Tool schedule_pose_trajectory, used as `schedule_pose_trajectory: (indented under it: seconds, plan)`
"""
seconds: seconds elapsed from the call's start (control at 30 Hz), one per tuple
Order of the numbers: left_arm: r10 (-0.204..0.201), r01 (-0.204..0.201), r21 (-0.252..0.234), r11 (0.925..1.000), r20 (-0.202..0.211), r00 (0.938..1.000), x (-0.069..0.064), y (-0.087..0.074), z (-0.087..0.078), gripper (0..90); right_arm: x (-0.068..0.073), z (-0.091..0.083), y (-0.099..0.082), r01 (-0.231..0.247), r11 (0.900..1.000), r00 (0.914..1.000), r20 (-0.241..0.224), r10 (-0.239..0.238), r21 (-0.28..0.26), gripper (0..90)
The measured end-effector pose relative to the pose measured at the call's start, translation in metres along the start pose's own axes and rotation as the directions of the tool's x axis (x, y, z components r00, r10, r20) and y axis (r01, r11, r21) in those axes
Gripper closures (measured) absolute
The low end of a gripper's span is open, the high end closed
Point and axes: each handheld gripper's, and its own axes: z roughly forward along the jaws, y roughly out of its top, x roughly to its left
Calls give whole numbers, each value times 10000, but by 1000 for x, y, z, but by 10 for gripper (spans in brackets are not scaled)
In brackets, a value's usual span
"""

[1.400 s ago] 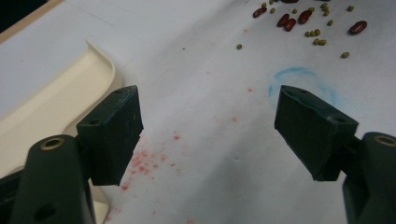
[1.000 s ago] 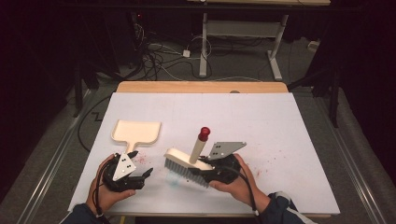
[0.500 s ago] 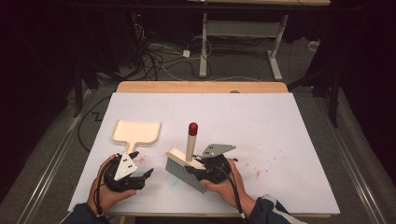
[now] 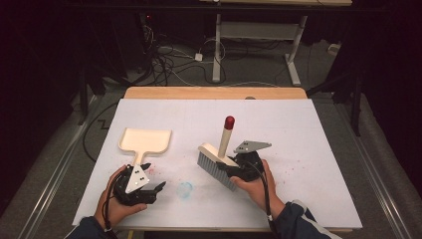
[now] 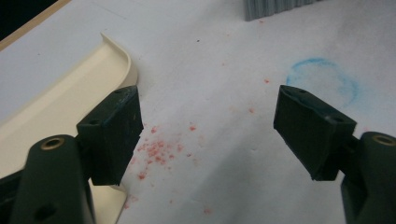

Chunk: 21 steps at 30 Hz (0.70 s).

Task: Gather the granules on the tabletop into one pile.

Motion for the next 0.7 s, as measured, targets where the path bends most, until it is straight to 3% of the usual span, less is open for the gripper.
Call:
schedule_pose_trajectory:
  seconds: [0.27,0.4,0.47,0.5,0.53,0.57,0.6,0.63,0.67,0.7]
  plan:
    - [25,-25,41,10000,38,10000,0,0,0,231,-2,-25,7,288,9982,9995,-74,-293,-523,678]
    - [39,-39,60,10000,34,10000,0,0,0,231,-8,-51,7,570,9949,9972,535,-526,-837,678]
    - [38,-38,60,10000,29,10000,0,0,0,231,-12,-60,5,722,9934,9929,1012,-631,-892,678]
    - [44,-44,63,10000,16,10000,-1,0,0,231,-12,-60,5,722,9934,9929,1012,-631,-892,678]
    - [44,-44,58,10000,8,10000,-1,0,0,231,-18,-69,-1,972,9915,9806,1785,-805,-867,678]
    - [34,-34,57,10000,5,10000,-1,0,0,231,-21,-72,-4,1008,9916,9747,2081,-820,-814,678]
    - [39,-39,73,10000,3,10000,-1,0,0,231,-21,-72,-4,1008,9916,9747,2081,-820,-814,678]
    - [48,-48,75,10000,-5,10000,-1,1,0,231,-27,-77,-10,1076,9921,9594,2684,-866,-645,678]
    - [48,-48,75,10000,-5,10000,-1,1,0,231,-29,-79,-13,1106,9923,9518,2934,-896,-559,678]
    - [57,-57,85,9999,-3,10000,-1,1,0,231,-29,-79,-13,1106,9923,9518,2934,-896,-559,678]
